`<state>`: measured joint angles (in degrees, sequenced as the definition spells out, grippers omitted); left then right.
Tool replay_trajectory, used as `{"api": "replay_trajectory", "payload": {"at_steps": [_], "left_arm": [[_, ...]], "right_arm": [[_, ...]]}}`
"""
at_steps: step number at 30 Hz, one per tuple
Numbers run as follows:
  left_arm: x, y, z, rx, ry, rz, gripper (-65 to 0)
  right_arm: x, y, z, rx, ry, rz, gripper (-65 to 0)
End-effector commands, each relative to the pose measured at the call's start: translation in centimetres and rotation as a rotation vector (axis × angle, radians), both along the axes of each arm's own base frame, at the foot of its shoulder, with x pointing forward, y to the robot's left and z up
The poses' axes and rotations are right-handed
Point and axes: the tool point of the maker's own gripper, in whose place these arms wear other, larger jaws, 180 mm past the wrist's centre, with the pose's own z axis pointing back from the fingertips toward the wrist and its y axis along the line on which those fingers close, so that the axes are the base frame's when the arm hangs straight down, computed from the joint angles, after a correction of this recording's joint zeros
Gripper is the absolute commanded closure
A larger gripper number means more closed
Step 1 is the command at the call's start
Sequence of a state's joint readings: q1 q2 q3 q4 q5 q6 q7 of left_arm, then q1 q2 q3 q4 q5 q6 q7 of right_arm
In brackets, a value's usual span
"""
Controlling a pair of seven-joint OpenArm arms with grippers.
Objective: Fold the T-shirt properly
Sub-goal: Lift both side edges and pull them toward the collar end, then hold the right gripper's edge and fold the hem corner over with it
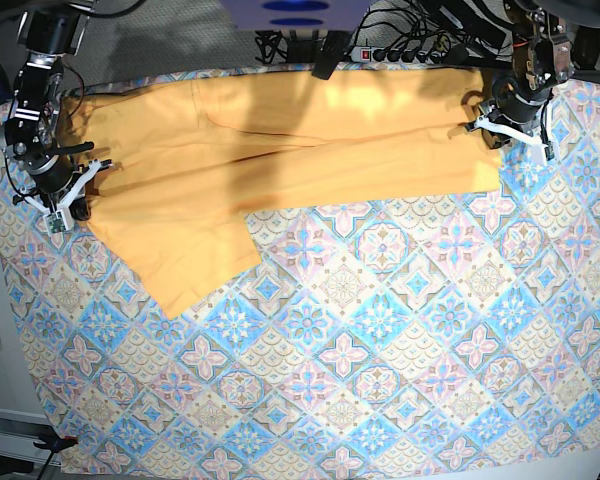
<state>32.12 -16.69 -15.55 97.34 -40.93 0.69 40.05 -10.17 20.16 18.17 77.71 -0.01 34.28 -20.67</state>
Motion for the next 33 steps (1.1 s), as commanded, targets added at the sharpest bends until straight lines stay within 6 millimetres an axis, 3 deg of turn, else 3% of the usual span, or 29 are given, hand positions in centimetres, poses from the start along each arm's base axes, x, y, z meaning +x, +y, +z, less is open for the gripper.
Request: {"api": "replay_trajectory", "payload": {"at_steps": [1, 4, 7, 16, 21, 25, 28, 33], "left_arm": [[0.5, 0.3, 0.8, 0.011, -0.026, -0.007, -11.6], [0.3, 0.4, 0.8, 0.01, -0.023, -0.008, -20.7], [0.6, 0.0, 1.7, 0.013, -0.047, -0.022, -24.5], [4.0, -1.1, 4.9, 0.016, -0.169, -0.045, -24.5], [5.5, -1.3, 3.1, -0.028, -0.164, 0.011, -24.1], [5.7, -1.3, 2.0, -0.047, -0.147, 0.033, -17.9], [5.6, -2.1, 1.7, -0.054, -0.136, 0.01, -14.5], [5.6, -2.6, 1.5, -0.058, -0.13, -0.004, -14.1]], "right_arm": [[1.2, -0.7, 1.7, -0.019, -0.056, 0.003, -0.3], [1.2, -0.7, 1.7, -0.018, -0.056, 0.004, -0.3], [1.3, -0.7, 1.8, -0.019, -0.057, 0.004, -0.3], [1.3, -0.6, 1.5, -0.014, -0.053, 0.003, -0.4], [2.0, -0.6, 1.9, -0.015, -0.065, 0.003, -0.7], [2.1, -0.9, 2.0, -0.031, -0.047, -0.008, -1.2], [2.0, -1.1, 2.0, -0.034, -0.039, -0.016, -5.7], [2.4, -2.0, 2.4, -0.052, -0.064, -0.065, -15.7]]}}
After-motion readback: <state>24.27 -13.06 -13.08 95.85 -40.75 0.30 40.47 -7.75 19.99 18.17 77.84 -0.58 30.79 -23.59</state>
